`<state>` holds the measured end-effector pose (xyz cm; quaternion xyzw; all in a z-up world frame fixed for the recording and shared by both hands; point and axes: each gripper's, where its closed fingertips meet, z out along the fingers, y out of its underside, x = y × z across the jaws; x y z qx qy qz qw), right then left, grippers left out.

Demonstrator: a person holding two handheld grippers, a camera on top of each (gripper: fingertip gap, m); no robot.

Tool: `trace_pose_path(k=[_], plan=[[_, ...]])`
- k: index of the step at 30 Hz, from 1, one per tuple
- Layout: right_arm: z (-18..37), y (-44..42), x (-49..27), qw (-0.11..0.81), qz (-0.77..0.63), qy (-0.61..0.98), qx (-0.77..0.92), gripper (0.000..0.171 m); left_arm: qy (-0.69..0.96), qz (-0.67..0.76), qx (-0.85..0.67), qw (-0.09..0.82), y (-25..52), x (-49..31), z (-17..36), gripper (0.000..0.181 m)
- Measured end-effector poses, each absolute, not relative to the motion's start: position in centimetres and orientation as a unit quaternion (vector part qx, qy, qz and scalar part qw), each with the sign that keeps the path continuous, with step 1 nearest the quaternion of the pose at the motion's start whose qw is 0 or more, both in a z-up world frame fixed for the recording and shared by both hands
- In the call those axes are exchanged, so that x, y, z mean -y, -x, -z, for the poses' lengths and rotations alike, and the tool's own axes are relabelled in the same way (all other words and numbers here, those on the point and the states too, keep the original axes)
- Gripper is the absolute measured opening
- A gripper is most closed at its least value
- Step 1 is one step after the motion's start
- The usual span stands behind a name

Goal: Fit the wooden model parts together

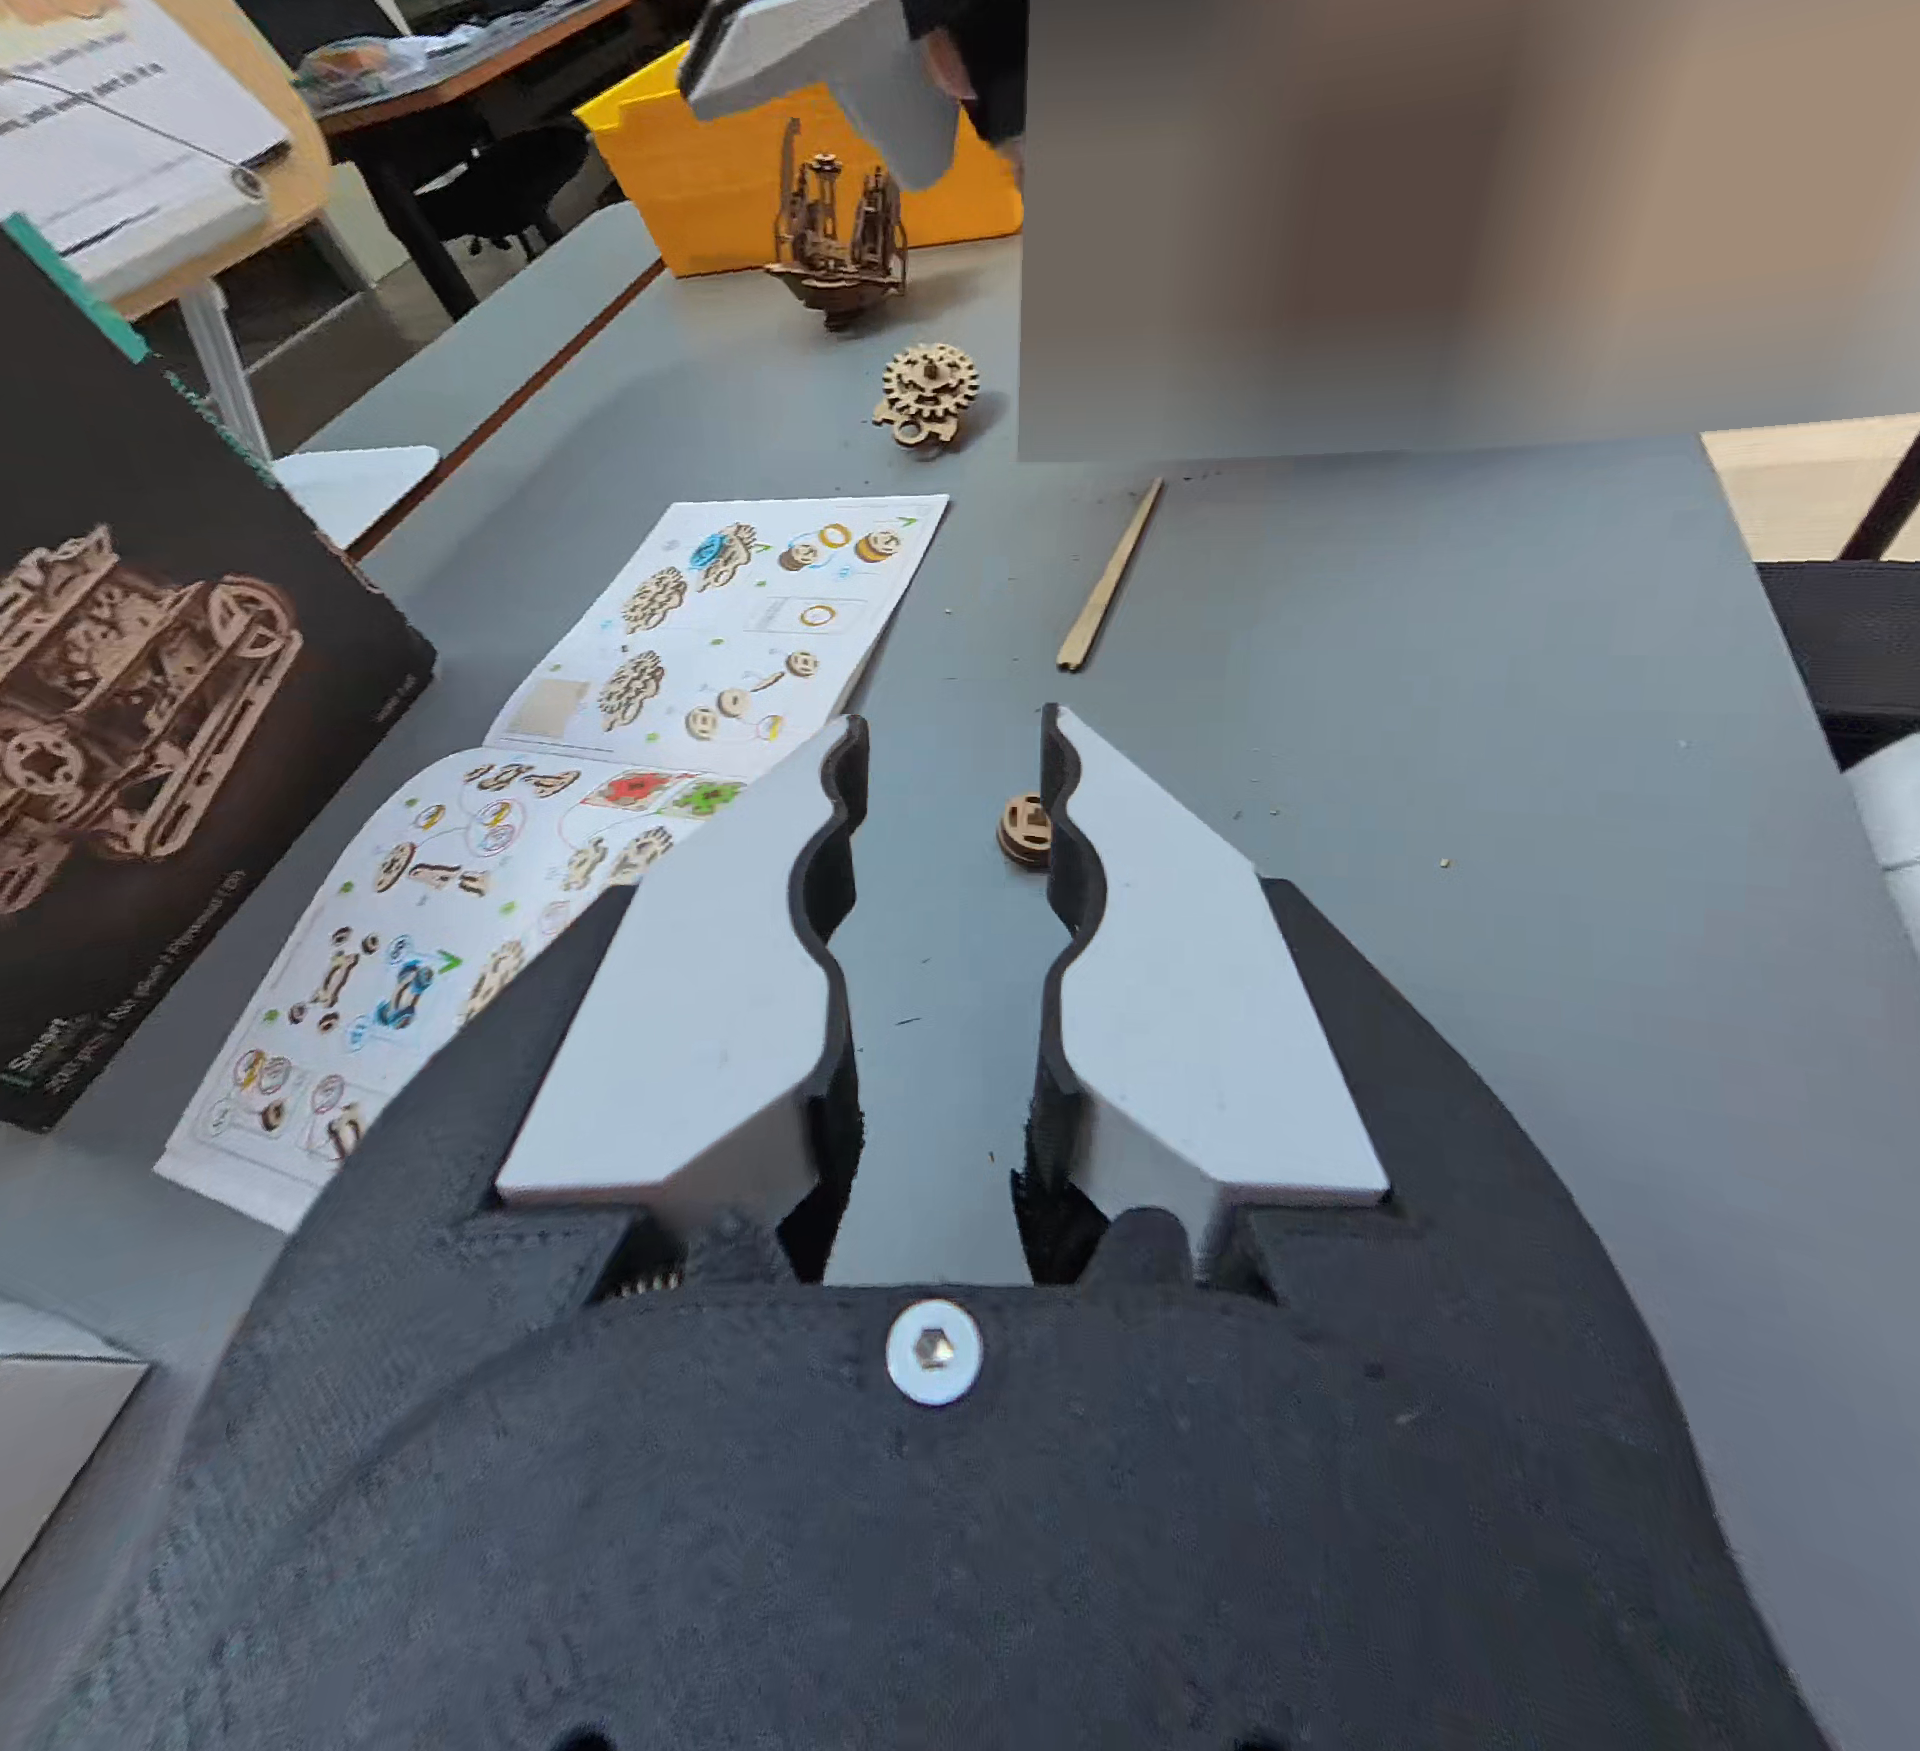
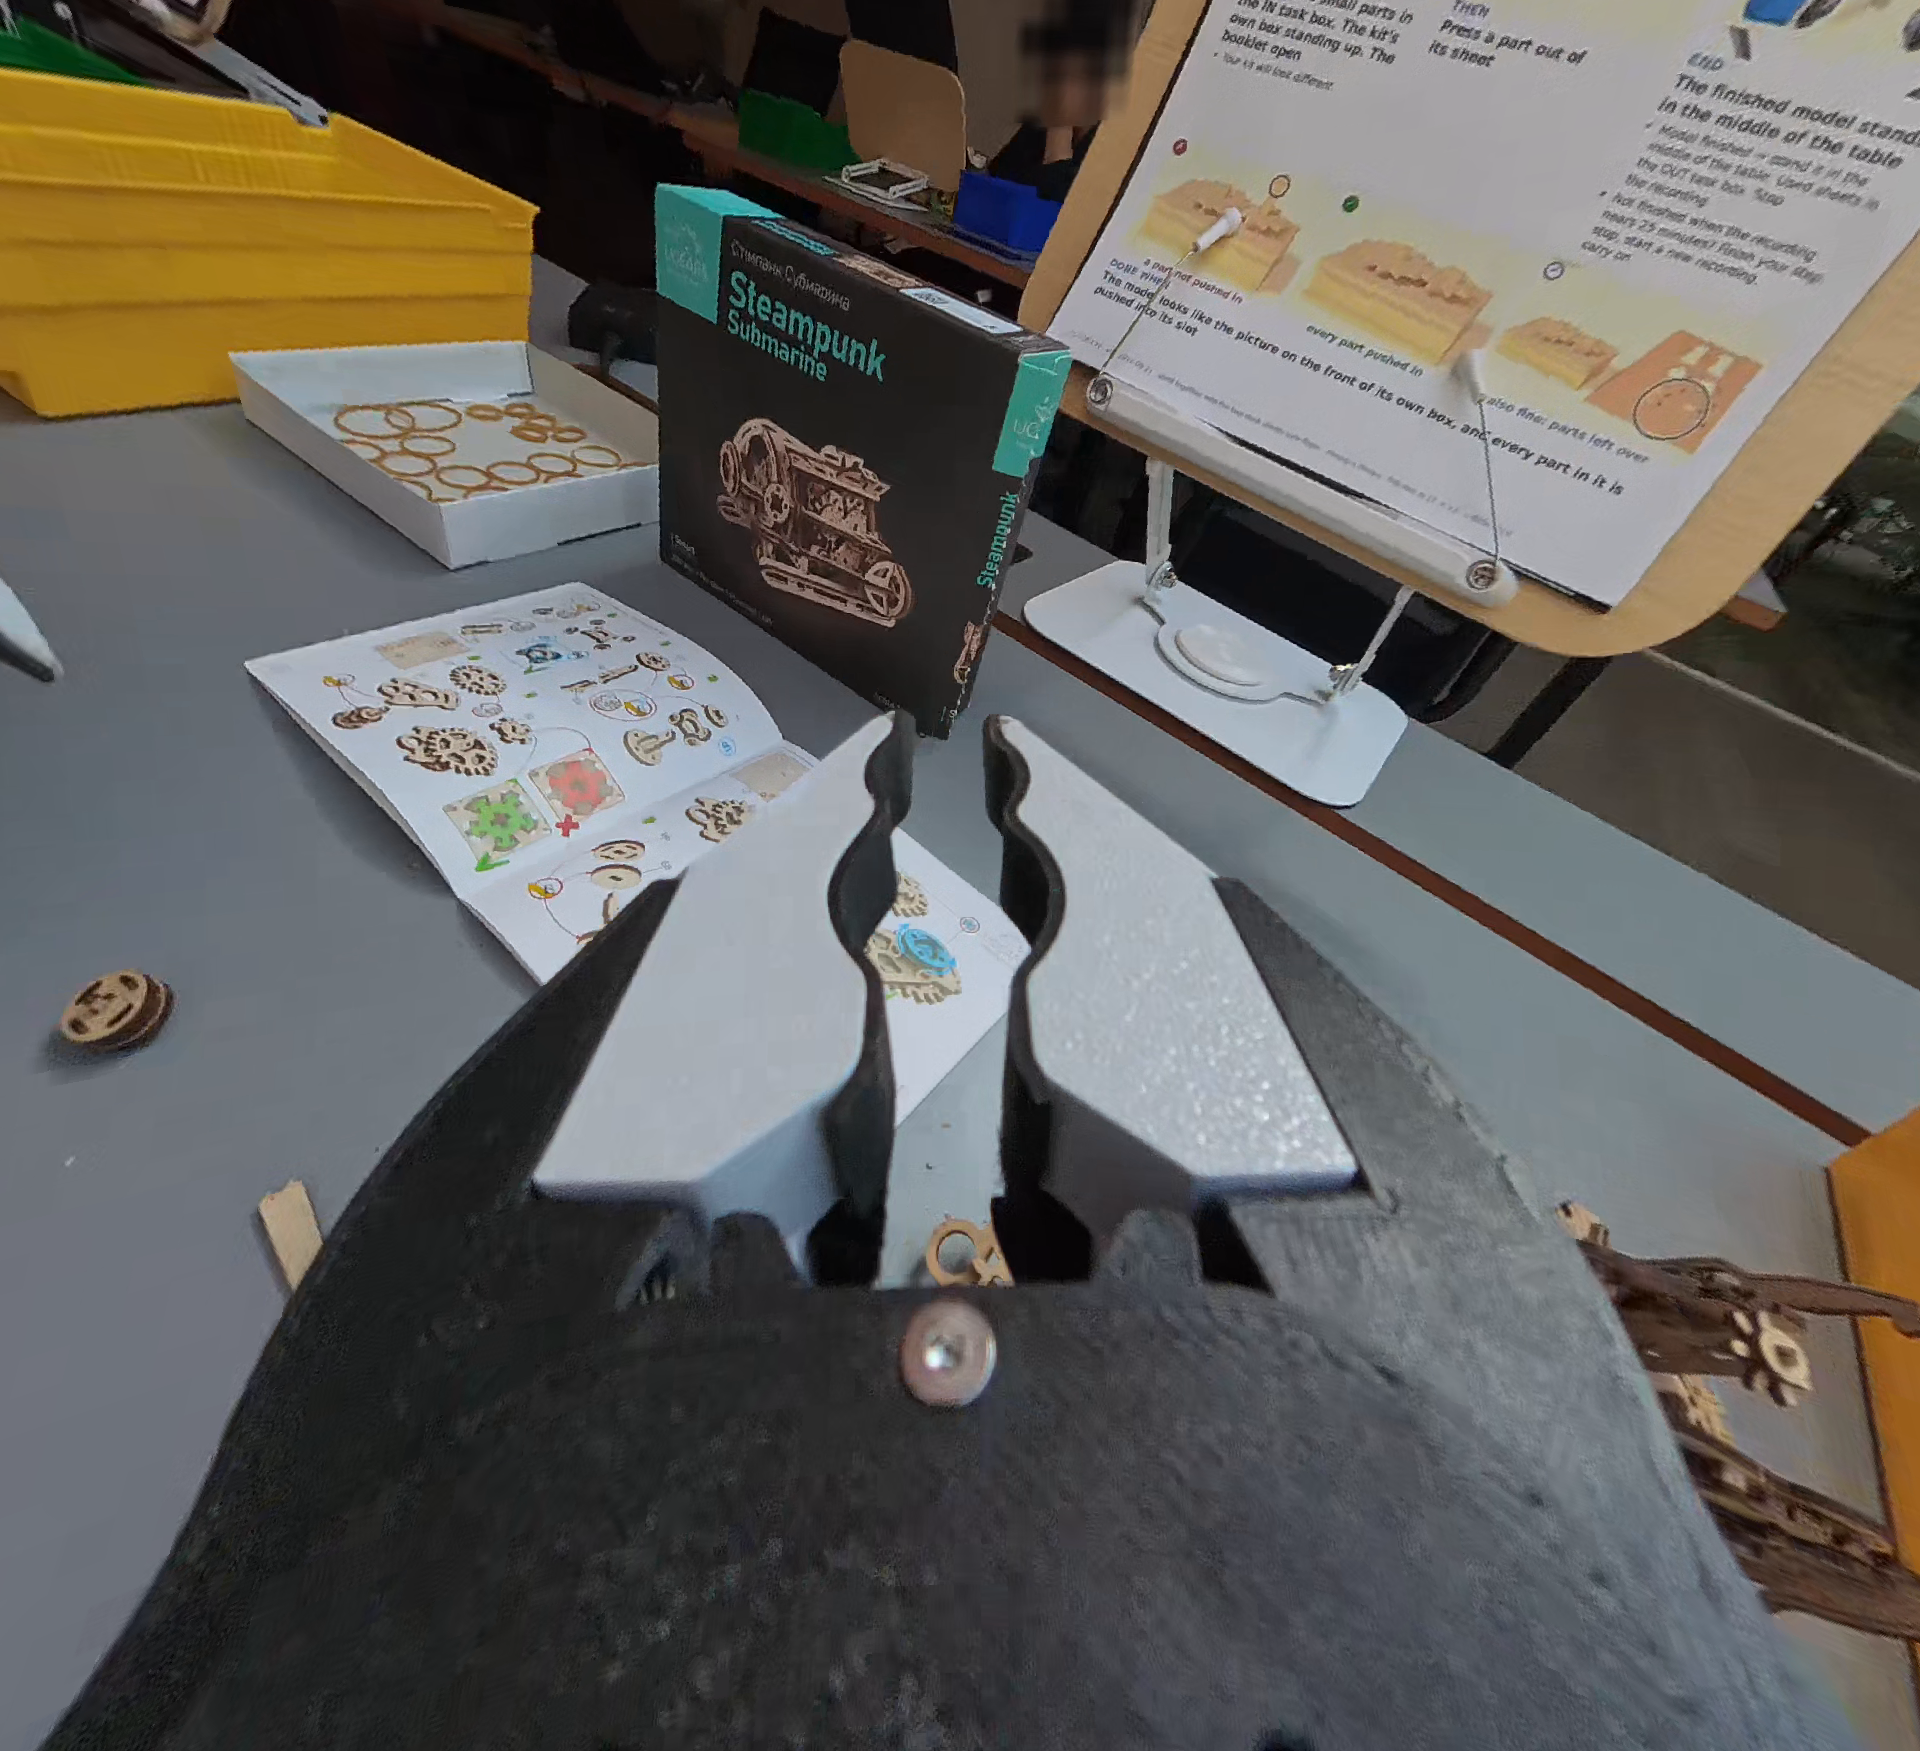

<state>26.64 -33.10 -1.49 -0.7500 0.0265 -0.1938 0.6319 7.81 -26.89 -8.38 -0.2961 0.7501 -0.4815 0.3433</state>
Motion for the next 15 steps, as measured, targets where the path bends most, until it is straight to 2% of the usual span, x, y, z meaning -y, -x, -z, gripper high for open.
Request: trace_pose_path(k=[5,10,15], plan=[[0.5,-27.5,33.9,0.659,0.16,0.732,-0.066,0.015,0.273,0.423,-0.805,0.313,-7.5,28.9,11.6,0.041],[1.0,-26.8,33.3,0.644,0.173,0.744,-0.047,0.016,0.274,0.368,-0.829,0.319,-7.9,29.1,13.3,0.041],[1.9,-26.0,32.5,0.621,0.193,0.759,-0.022,0.017,0.297,0.355,-0.842,0.276,-8.0,30.3,15.1,0.038]])
